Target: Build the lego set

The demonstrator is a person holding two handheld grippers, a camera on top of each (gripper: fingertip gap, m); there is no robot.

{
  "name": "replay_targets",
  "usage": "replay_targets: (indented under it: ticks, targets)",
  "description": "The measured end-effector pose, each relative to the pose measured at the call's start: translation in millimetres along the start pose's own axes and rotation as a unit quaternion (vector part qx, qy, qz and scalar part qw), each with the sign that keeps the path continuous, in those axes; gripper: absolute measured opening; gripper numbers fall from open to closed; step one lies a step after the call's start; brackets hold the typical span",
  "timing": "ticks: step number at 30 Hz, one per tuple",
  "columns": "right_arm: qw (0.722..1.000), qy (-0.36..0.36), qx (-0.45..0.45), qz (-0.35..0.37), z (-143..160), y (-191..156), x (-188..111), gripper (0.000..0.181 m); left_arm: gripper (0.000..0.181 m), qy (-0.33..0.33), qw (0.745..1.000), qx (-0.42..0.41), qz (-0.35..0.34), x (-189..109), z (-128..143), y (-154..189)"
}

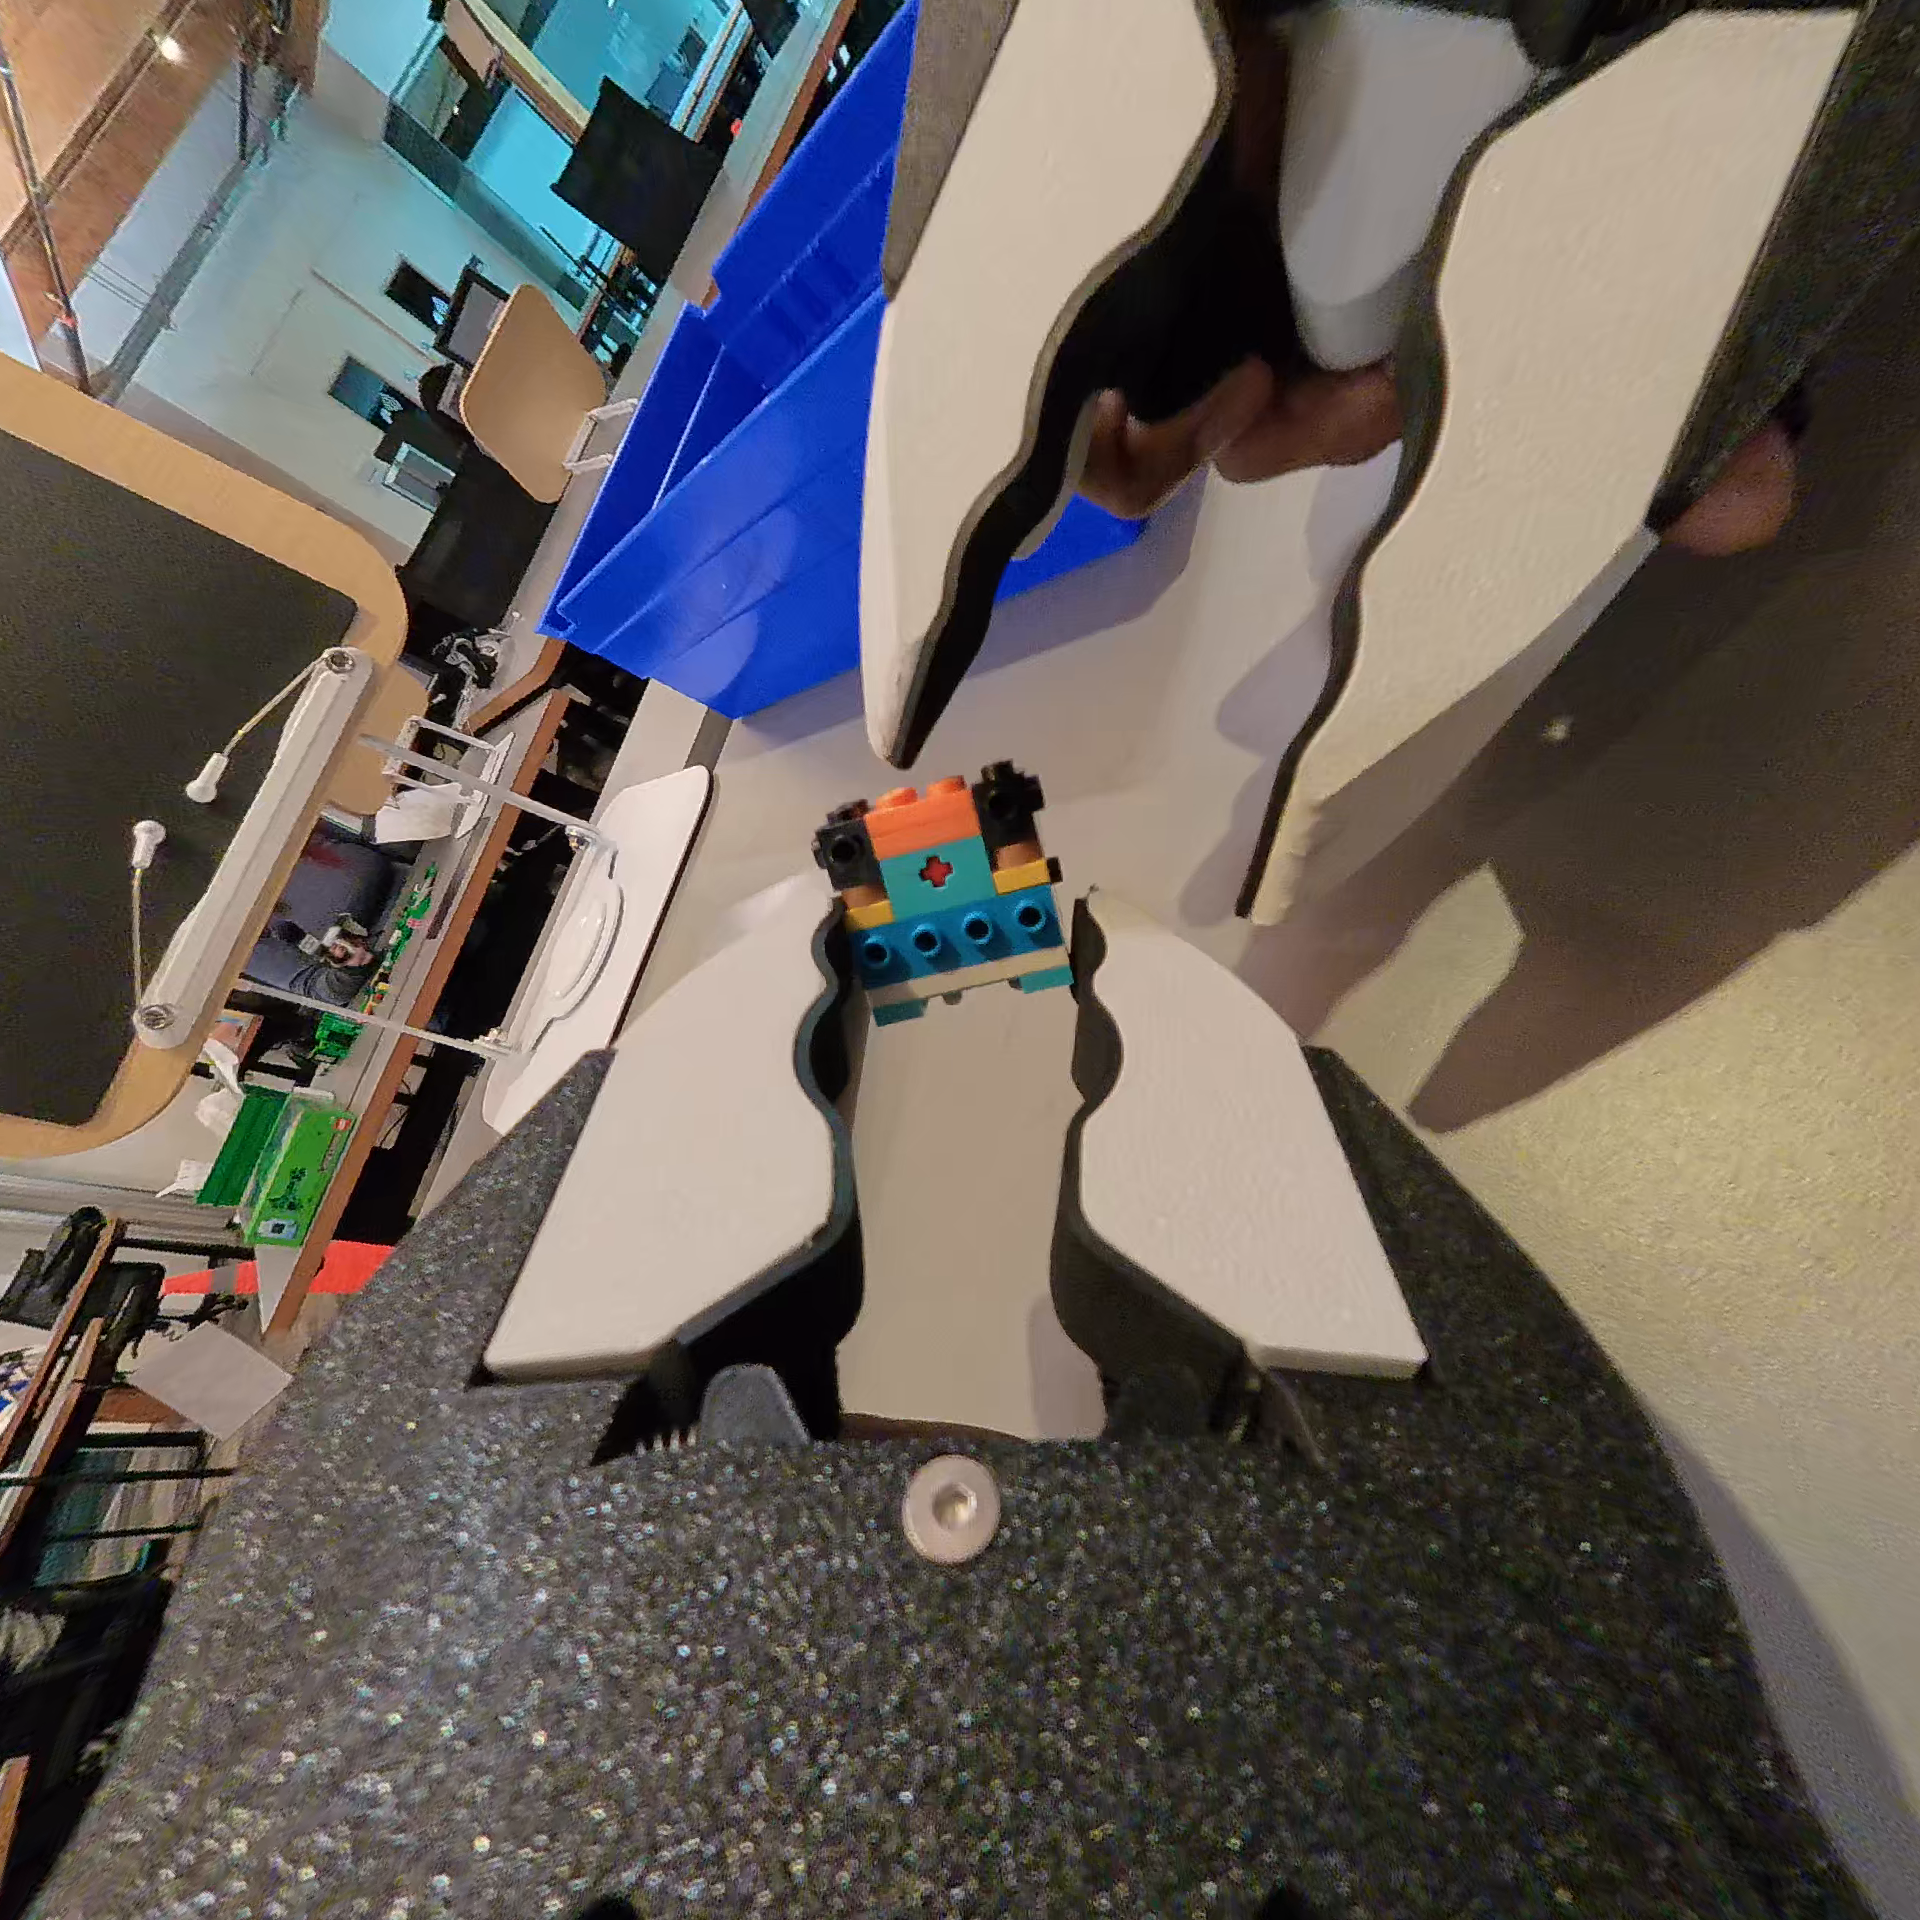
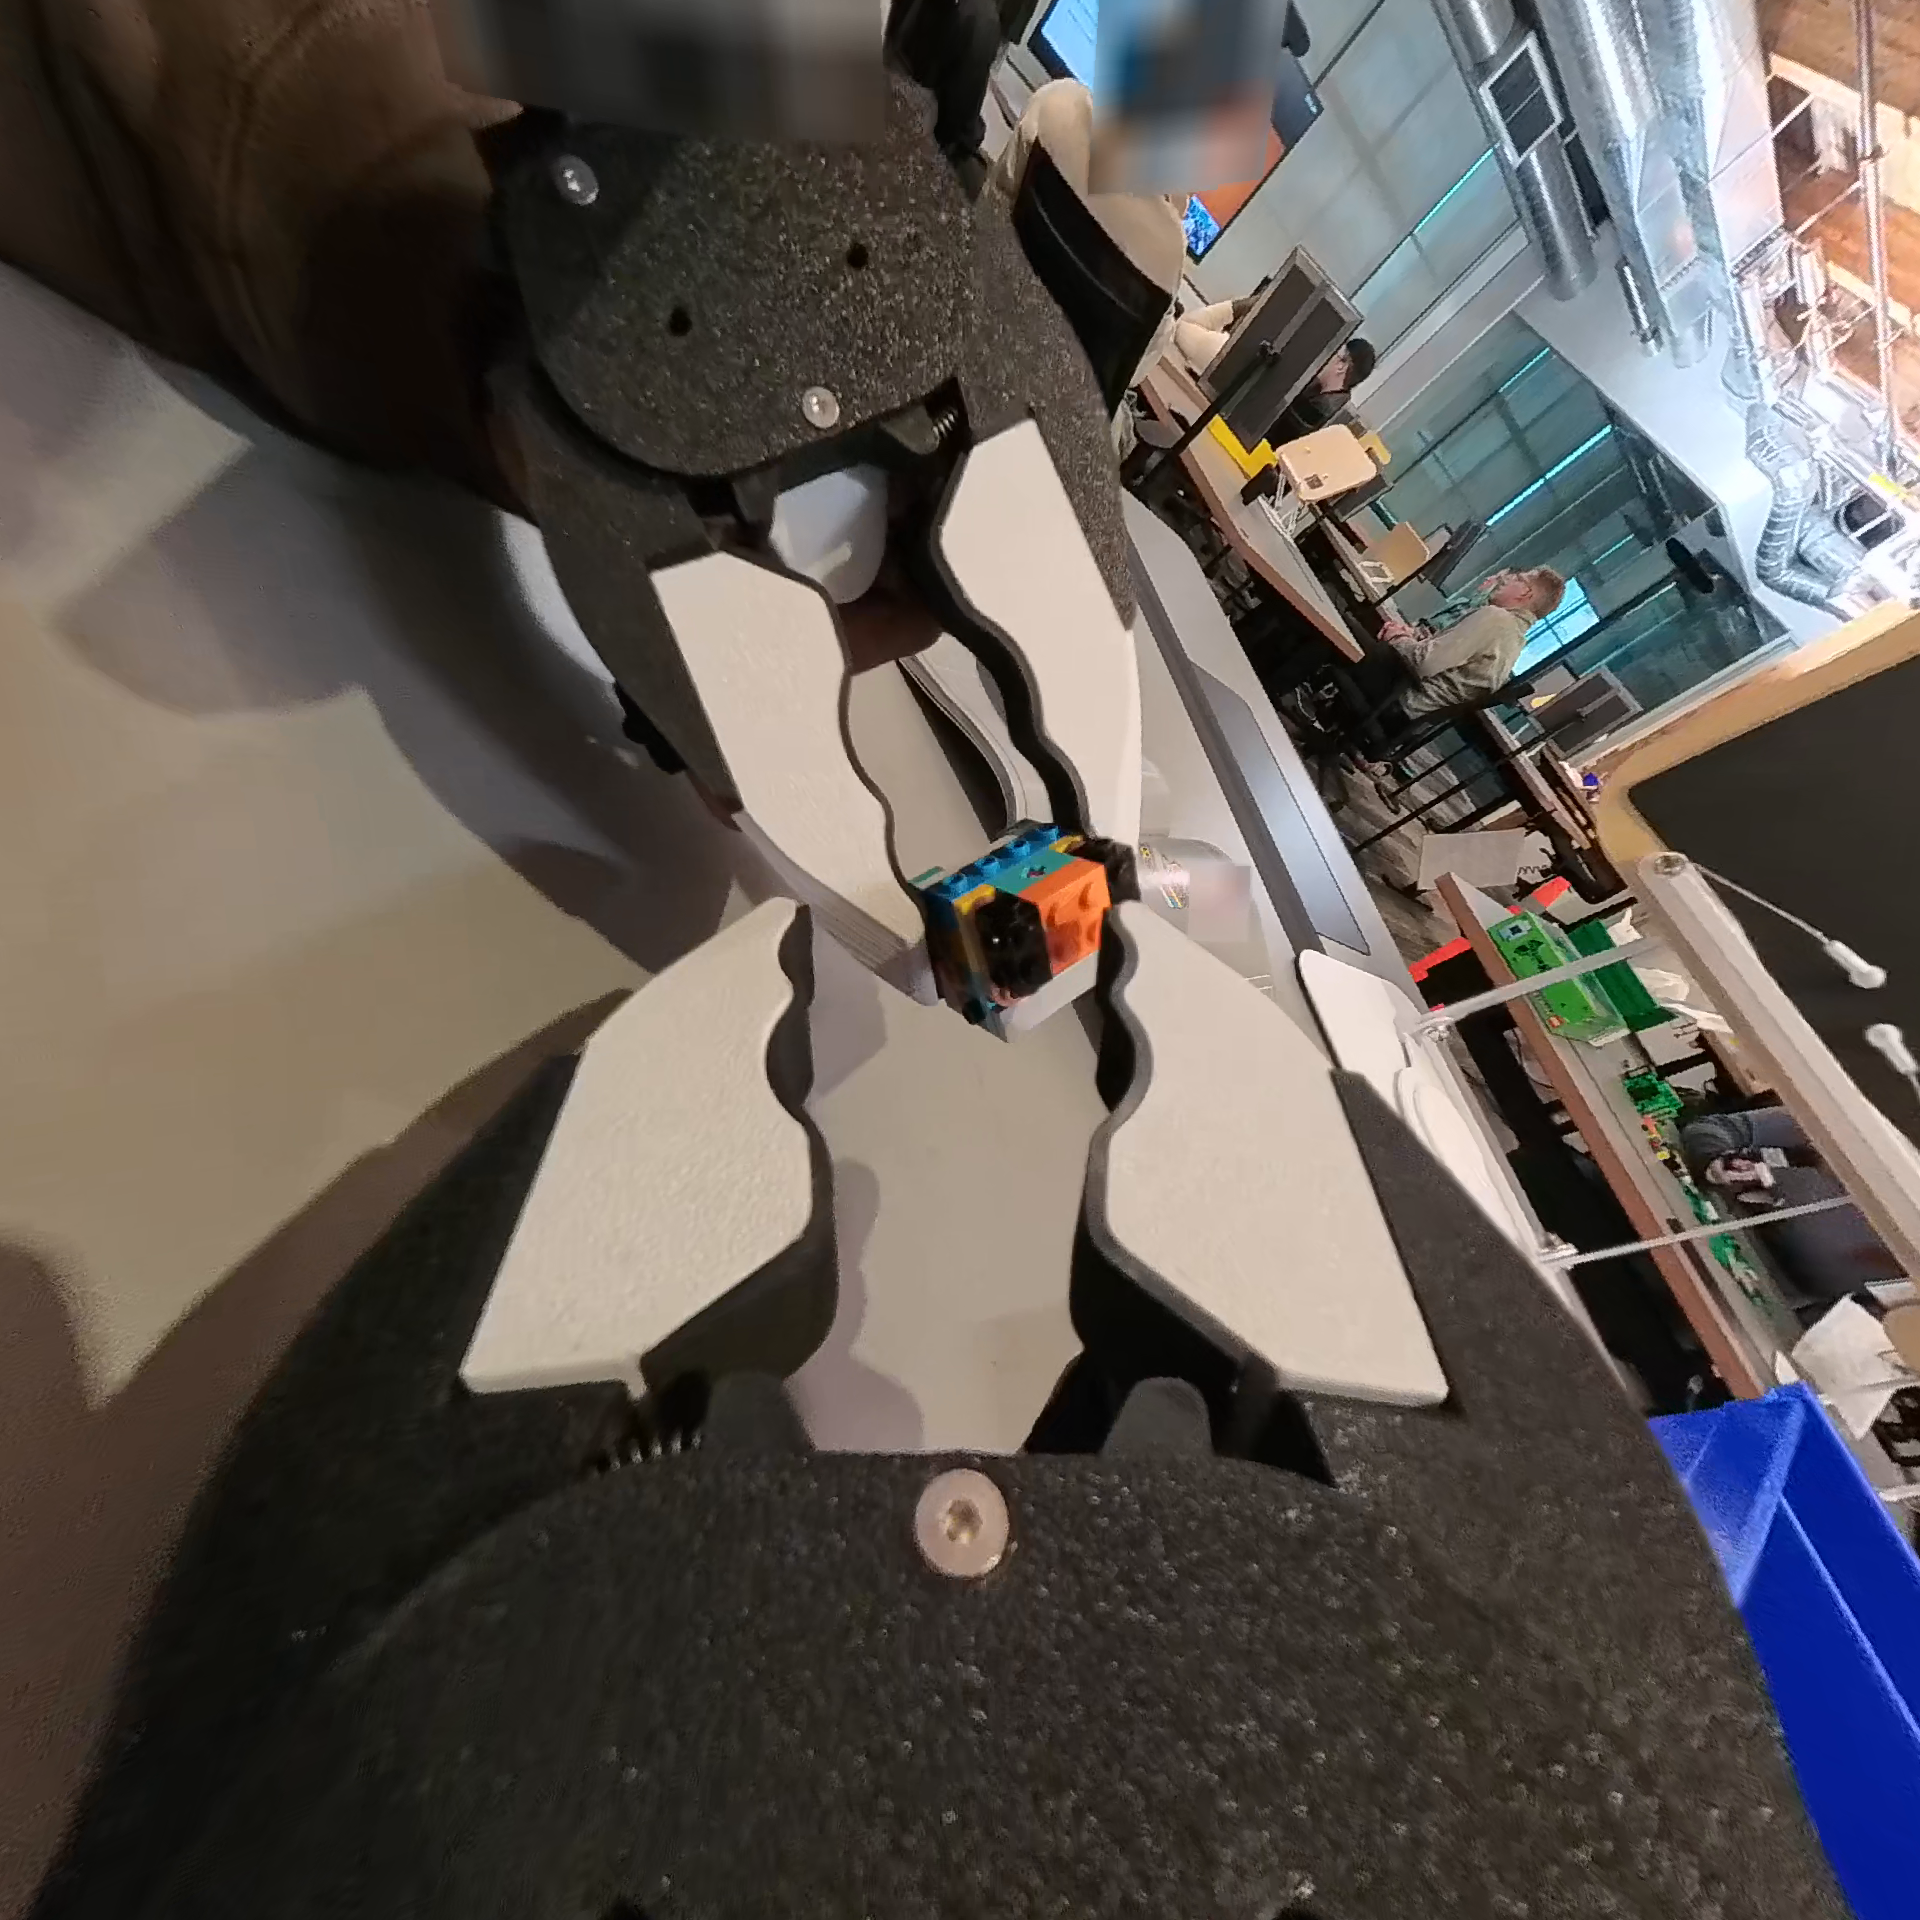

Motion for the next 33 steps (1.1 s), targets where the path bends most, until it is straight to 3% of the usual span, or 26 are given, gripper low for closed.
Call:
replay_targets:
  ticks: [21,33]
  targets:
    - [0.999,-0.040,-0.003,-0.029,10.5,-10.6,5.5,0.049,0.040,-0.066,0.997,0.030,0.032,3.4,6.1,10.5]
    - [0.998,-0.053,-0.016,-0.023,10.1,-8.1,6.2,0.050,0.041,-0.060,0.998,-0.006,0.029,5.1,7.2,7.4]
Point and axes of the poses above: each gripper's, where its closed fingertips meet, x out along the fingers, z out of its underside, y = z × x across the jaws, the point moved 8 cm from there along -x, back along the fingers, and after that the axes turned 14 degrees about y, right-handed, at the moved point
